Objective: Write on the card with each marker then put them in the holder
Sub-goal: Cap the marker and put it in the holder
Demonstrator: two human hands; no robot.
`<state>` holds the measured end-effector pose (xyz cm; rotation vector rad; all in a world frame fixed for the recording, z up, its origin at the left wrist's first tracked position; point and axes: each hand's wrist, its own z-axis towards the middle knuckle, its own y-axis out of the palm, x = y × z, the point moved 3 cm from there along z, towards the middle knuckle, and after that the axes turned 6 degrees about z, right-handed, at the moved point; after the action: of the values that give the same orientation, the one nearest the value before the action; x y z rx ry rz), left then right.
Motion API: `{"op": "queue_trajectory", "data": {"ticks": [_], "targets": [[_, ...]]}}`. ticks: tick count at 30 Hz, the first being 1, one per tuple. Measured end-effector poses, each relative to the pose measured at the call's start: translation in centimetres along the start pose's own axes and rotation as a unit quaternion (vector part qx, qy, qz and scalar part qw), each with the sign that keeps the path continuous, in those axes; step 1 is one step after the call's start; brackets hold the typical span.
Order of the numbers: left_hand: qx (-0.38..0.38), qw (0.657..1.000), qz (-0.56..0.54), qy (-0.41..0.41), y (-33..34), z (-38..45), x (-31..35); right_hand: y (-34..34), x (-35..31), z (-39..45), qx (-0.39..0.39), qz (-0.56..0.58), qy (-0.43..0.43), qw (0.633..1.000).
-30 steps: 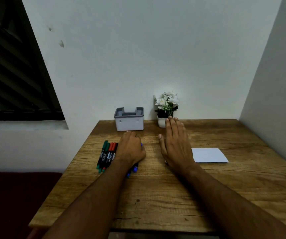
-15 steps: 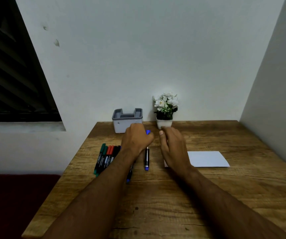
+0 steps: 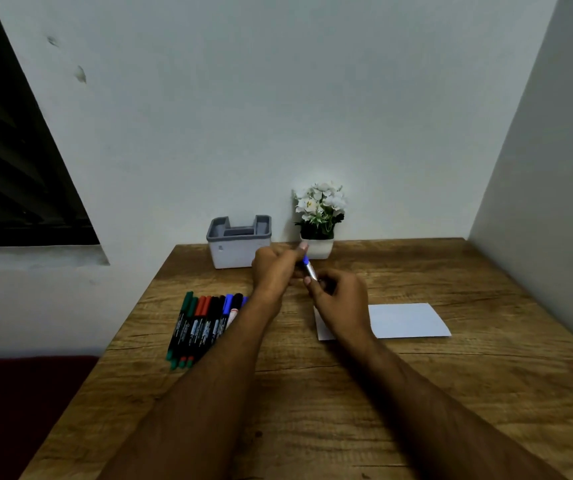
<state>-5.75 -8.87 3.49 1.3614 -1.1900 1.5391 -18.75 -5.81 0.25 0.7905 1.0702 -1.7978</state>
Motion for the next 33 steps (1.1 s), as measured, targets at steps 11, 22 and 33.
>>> {"op": "queue_trajectory", "data": {"ticks": [11, 22, 33], "targets": [[-0.089, 0.935, -0.279, -0.199, 2.9, 0.3, -1.3, -1.5, -0.1, 1.0, -0.002, 0.003, 0.046, 0.999], [-0.015, 0.981, -0.161, -0.107, 0.9, 4.8, 0.4, -2.7, 2.6, -0.8, -0.037, 0.037, 0.158, 0.986], [0.029, 0.845, 0.500, 0.187, 3.4, 2.5, -3.9, -6.2, 1.4, -0.2, 0.048, 0.218, 0.140, 0.965]]}}
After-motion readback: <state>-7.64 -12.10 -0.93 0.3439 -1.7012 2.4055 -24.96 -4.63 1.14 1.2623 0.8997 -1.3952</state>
